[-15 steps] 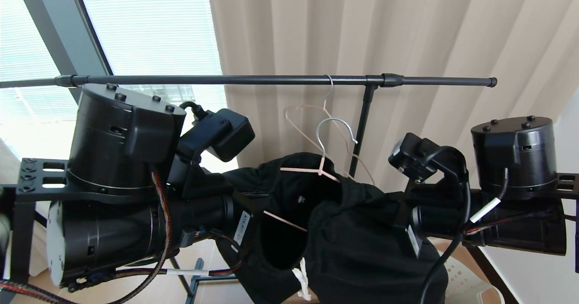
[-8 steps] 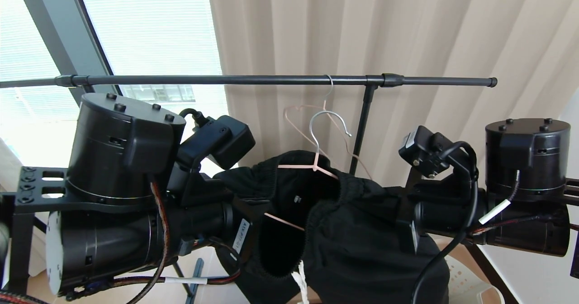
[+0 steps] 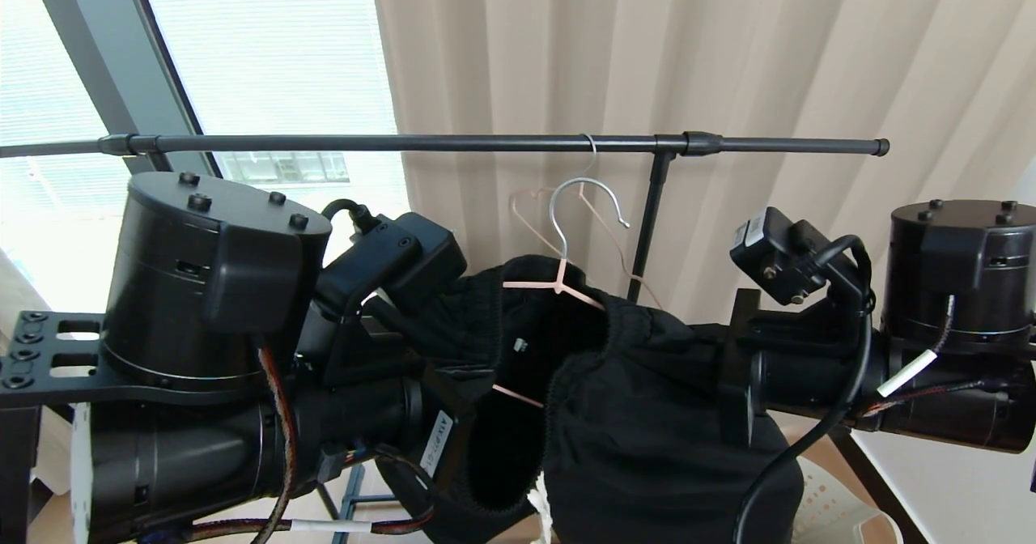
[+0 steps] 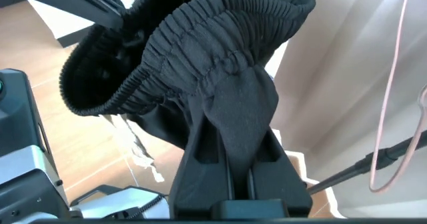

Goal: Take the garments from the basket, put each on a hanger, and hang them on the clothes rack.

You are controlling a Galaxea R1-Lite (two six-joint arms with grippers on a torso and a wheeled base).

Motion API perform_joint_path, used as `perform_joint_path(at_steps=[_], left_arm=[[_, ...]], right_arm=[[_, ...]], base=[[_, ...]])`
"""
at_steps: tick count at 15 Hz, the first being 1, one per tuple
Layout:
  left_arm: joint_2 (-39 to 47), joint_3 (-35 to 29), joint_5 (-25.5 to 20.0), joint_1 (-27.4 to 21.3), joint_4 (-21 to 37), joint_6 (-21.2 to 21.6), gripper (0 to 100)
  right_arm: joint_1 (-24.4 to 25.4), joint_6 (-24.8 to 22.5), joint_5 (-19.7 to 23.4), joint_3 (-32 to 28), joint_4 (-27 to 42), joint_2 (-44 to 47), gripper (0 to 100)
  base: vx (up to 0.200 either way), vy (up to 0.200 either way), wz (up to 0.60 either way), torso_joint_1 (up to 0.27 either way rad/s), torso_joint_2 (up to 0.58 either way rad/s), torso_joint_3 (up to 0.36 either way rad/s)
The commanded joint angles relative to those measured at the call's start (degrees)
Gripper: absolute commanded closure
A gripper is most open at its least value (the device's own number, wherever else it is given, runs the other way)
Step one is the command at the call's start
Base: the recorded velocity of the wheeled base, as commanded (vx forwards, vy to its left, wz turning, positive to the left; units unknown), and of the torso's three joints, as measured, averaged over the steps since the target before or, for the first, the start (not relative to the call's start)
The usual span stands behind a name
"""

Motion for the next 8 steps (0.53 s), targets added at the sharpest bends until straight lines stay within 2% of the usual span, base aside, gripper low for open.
perform_joint_path(at_steps=[1,4,8], left_arm=[[1.7,-0.7,0.1,0.0,-0.2,0.0,100],[2.6,-1.6,0.1,0.1,-0.6,0.0,100],[5.5,-3.7,0.5,0.4,-2.3,0.0,100]], right_arm=[[0.2,0.0,1.0,0.0,0.1,-1.7,100],[0.9,0.0,1.7,0.0,0.1,-2.4,100],[4.3,-0.1,1.7,0.4,0.1,-5.3,100]], base=[[0.000,0.000,0.00,0.000,0.00,0.000],[0.000,0.000,0.00,0.000,0.00,0.000],[0.000,0.000,0.00,0.000,0.00,0.000]])
